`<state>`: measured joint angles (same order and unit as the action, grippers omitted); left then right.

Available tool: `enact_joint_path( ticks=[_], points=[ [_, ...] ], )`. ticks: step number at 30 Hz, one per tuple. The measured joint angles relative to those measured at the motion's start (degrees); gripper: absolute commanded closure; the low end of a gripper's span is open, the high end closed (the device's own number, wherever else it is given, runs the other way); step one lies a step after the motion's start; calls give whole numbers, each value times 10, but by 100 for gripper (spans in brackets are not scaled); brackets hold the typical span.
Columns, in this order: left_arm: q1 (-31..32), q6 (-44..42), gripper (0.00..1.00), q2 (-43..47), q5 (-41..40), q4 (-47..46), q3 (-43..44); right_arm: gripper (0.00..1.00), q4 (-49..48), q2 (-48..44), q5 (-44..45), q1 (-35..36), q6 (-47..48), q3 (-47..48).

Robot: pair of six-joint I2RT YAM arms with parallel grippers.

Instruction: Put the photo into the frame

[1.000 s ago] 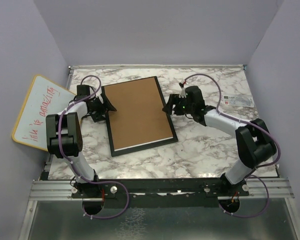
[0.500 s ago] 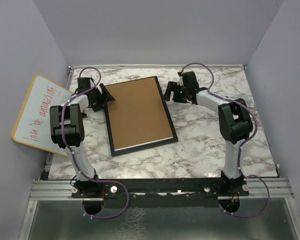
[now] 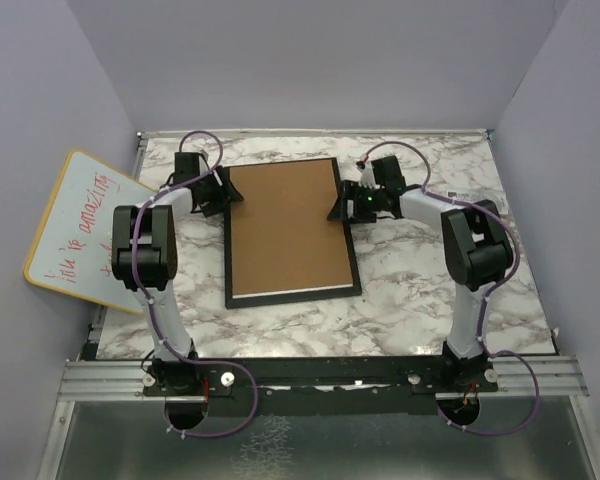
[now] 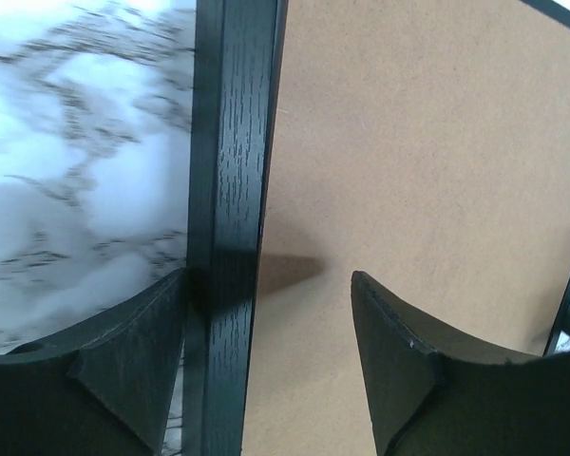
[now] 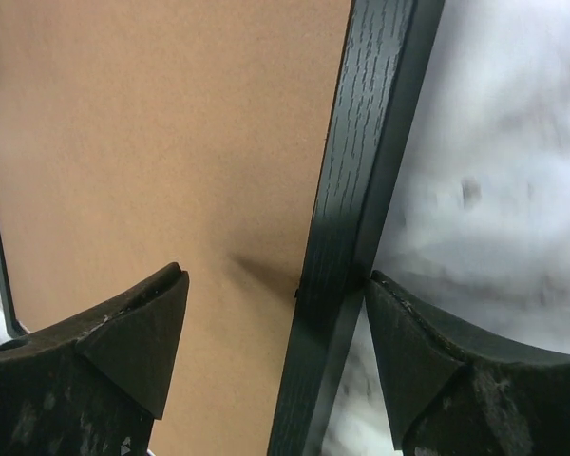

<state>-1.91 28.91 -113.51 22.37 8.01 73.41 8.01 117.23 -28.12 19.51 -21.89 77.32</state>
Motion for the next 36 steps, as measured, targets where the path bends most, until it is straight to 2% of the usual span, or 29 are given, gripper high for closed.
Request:
enact_joint_path(
  ticks=[9, 14, 17, 24, 30, 33, 36],
  points=[
    [83, 2, 32, -15, -19, -12, 16, 24, 4, -172, 1, -5, -30, -225],
    [119, 2, 31, -82, -16, -35, 103, 23, -15, -218, -27, 2, -62, -291],
    [143, 5, 25, -119, -12, -52, 150, 22, 11, -240, -25, 15, -79, -307],
    [179, 10, 10, -141, -31, -8, 207, 21, 135, -286, 116, 3, -89, -254],
    [166, -7, 6, -134, -64, 64, 228, 21, 153, -287, 195, -36, -42, -138],
    [152, -21, 6, -108, -97, 105, 227, 22, 139, -254, 197, -53, -11, -82],
    [141, -31, 6, -60, -133, 134, 209, 22, 126, -175, 179, -69, 12, -4]
  ],
)
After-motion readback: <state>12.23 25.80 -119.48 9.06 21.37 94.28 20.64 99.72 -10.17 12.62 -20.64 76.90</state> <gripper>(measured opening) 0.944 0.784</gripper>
